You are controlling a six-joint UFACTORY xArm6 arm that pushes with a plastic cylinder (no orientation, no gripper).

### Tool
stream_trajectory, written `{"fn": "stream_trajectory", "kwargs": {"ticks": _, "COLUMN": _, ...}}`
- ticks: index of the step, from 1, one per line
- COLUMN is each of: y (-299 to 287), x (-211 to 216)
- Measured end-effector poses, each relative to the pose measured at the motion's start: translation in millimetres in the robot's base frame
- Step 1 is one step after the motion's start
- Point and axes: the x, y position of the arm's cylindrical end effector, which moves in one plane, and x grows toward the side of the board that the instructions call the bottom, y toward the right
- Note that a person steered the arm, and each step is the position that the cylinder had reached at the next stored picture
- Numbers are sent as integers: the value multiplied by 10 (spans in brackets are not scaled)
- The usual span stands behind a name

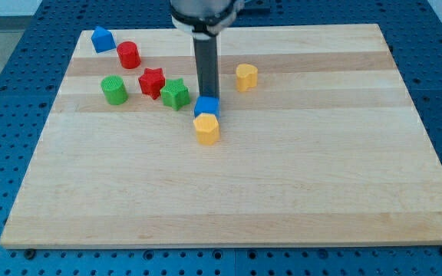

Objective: Separate green star from red star

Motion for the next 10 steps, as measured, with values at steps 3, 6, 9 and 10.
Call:
{"fn": "stream_trajectory", "kwargs": {"ticks": 3, "y": 170, "x": -320}}
{"fn": "stream_trajectory", "kwargs": {"ticks": 6, "y": -609, "x": -585}}
{"fn": "stream_trajectory", "kwargs": {"ticks": 9, "y": -758, "x": -192}}
{"fn": "stream_trajectory", "kwargs": {"ticks": 10, "y": -714, "x": -192}}
